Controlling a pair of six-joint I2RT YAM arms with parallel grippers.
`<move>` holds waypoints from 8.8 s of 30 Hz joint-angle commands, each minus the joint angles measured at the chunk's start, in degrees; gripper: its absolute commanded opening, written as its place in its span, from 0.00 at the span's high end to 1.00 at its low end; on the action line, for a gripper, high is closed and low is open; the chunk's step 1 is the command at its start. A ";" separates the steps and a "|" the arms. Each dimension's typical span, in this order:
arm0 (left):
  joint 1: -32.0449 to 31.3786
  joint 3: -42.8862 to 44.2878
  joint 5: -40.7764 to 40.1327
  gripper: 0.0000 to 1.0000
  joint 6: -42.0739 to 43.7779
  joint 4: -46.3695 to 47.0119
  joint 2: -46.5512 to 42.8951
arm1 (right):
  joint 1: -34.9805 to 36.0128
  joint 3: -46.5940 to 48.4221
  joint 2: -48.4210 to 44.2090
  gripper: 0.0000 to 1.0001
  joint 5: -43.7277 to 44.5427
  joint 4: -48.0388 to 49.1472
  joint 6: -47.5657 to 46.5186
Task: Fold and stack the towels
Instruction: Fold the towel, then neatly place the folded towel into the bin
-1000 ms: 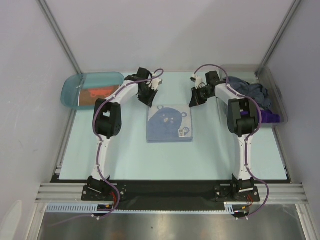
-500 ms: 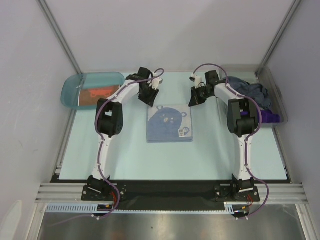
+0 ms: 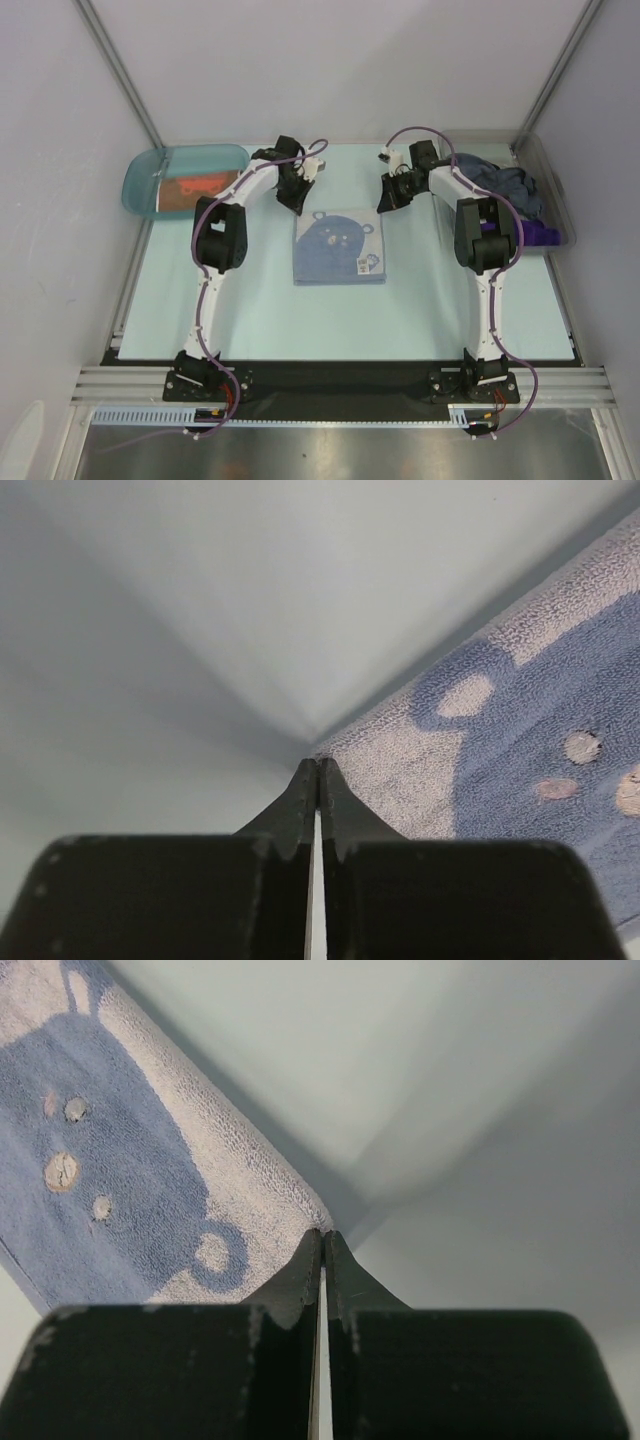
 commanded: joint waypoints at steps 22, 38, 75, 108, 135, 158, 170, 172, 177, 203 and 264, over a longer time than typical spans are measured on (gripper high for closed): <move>0.26 -18.01 -0.95 1.00 -2.54 12.13 -22.25 | 0.44 -16.11 -19.33 1.00 6.69 14.23 -0.96; -2.28 -34.18 -2.09 1.00 -4.73 16.17 -34.55 | 4.04 -32.00 -33.65 1.00 13.02 16.25 3.96; -10.11 -57.65 -5.34 1.00 -12.91 17.76 -44.75 | 10.72 -50.74 -43.32 1.00 17.59 14.85 16.01; -13.27 -62.76 -8.94 0.60 -40.15 24.71 -42.91 | 9.85 -52.85 -38.84 0.80 16.36 18.19 33.76; -4.83 -63.81 -2.79 0.35 -40.07 31.29 -42.56 | 5.19 -44.59 -28.22 0.77 14.26 25.57 34.20; -5.10 -63.90 -1.29 0.43 -42.61 31.65 -36.32 | 4.75 -44.33 -41.30 0.71 15.22 16.34 32.00; -7.73 -60.30 -4.90 0.77 -45.69 25.50 -32.63 | 4.66 -45.12 -43.94 0.70 14.43 15.73 31.39; -8.17 -58.90 -4.90 0.92 -45.69 24.27 -32.10 | 4.66 -45.21 -44.29 0.70 14.08 15.64 31.82; -8.44 -50.73 -8.41 1.00 -44.82 16.72 -32.54 | 5.01 -45.21 -46.57 0.70 12.76 15.99 33.14; 7.20 10.45 -30.04 1.00 -31.99 -13.98 -11.88 | 7.03 -42.13 -45.53 0.00 11.44 19.86 35.52; 30.33 8.87 -44.73 0.40 -22.66 3.17 -7.39 | 7.47 -36.42 -31.37 0.00 11.79 20.12 31.47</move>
